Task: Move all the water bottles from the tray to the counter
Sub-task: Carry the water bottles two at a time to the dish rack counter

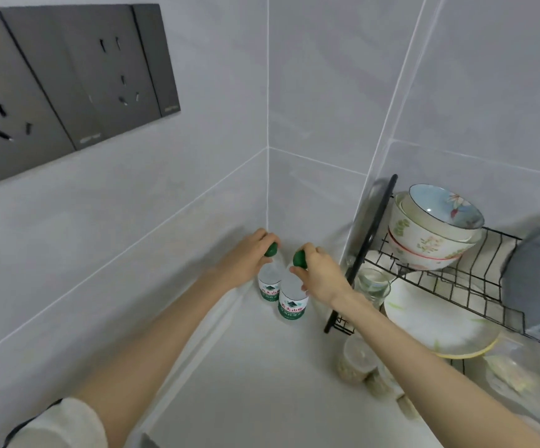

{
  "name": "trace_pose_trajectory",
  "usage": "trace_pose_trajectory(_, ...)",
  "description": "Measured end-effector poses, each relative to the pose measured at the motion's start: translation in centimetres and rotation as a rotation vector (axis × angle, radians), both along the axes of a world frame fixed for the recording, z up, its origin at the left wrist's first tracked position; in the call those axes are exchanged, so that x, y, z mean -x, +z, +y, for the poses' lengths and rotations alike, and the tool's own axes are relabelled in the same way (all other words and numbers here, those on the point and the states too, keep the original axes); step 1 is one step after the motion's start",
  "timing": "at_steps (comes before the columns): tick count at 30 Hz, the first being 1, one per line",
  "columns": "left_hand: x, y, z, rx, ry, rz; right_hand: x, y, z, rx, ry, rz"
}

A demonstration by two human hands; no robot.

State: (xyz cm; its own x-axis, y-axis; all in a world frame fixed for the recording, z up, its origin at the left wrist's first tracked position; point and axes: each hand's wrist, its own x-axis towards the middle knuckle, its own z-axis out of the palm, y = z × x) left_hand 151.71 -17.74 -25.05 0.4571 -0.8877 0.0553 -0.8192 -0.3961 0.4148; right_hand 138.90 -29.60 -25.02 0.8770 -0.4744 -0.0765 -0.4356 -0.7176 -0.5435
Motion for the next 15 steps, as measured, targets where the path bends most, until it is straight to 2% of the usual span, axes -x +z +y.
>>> trace_pose_trajectory(5,-2.8,-1.1,-3.1,0.040,0.011,-0.006,-2.6,-1.3,-1.1,-0.054,-0.112,-0.060)
trace_pose_trajectory(15,-4.7,-2.9,-5.1,0.052,0.051,-0.034,-4.5,-2.8,-2.6,0.012,-0.130,-0.093)
